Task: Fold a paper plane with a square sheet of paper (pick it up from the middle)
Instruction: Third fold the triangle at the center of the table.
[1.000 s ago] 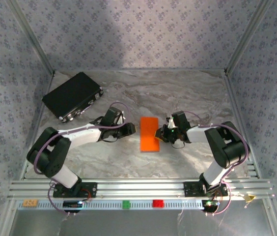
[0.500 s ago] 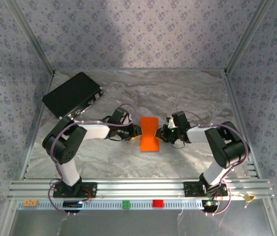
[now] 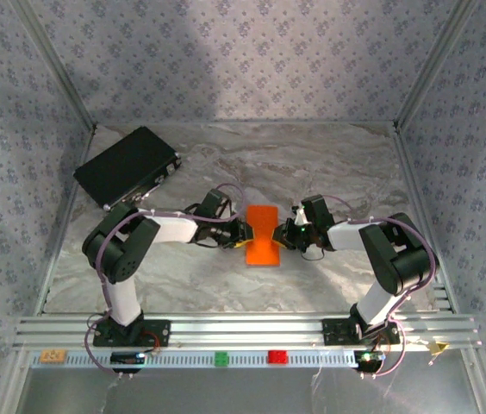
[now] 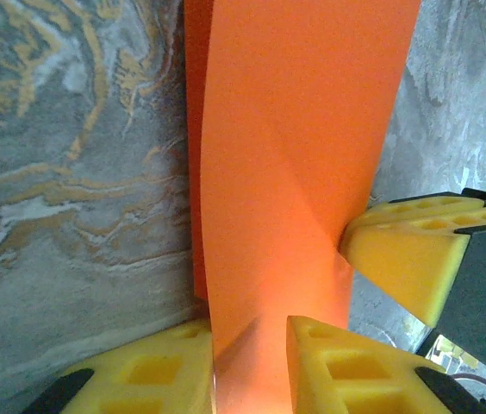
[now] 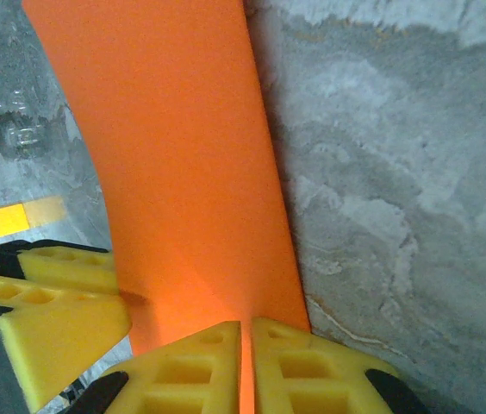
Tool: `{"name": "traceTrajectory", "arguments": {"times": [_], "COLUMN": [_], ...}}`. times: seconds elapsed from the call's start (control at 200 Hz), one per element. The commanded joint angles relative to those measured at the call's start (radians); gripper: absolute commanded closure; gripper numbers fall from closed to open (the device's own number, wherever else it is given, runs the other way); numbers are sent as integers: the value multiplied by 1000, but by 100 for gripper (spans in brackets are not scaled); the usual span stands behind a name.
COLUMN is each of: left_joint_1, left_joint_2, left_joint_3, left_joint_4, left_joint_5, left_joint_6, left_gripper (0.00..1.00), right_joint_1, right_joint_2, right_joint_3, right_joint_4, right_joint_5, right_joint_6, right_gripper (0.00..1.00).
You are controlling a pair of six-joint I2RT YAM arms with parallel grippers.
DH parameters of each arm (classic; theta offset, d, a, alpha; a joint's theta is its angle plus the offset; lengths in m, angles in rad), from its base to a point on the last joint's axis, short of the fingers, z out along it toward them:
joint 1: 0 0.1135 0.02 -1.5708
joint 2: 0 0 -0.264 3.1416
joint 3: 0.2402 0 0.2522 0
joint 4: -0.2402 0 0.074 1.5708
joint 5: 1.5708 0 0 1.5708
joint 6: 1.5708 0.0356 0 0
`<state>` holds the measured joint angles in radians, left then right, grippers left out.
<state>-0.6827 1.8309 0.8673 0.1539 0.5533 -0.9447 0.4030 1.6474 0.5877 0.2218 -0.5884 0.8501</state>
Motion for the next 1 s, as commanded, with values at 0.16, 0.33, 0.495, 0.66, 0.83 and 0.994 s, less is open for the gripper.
{"name": "traceTrajectory", "arguments": {"times": [0.16, 0.33, 0.495, 0.66, 0.83, 0.994], "left_joint_1": [-7, -6, -6, -6, -5, -4], "left_joint_2": [-13, -28, -54, -80, -97, -102], "left_joint_3": [20, 20, 15, 4, -1, -3], "left_joint_4": [-36, -48, -57, -66, -70, -68], "left_joint_5": [-9, -17, -15, -22, -27, -32], "left_joint_6": [11, 11, 14, 9, 2, -3], "left_gripper": [87, 96, 97, 98, 98, 98], "right_joint_1": [-3, 1, 23, 59, 140, 289], "right_joint_2": [2, -67, -177, -267, -368, -454], "right_joint_3": [-25, -7, 26, 56, 53, 1], "right_joint_4": [-88, -100, -199, -289, -300, -228], "right_joint_5": [61, 55, 106, 172, 259, 456], "right_joint_6": [15, 3, -49, -126, -251, -442], "right_gripper": [85, 80, 63, 45, 43, 42]}}
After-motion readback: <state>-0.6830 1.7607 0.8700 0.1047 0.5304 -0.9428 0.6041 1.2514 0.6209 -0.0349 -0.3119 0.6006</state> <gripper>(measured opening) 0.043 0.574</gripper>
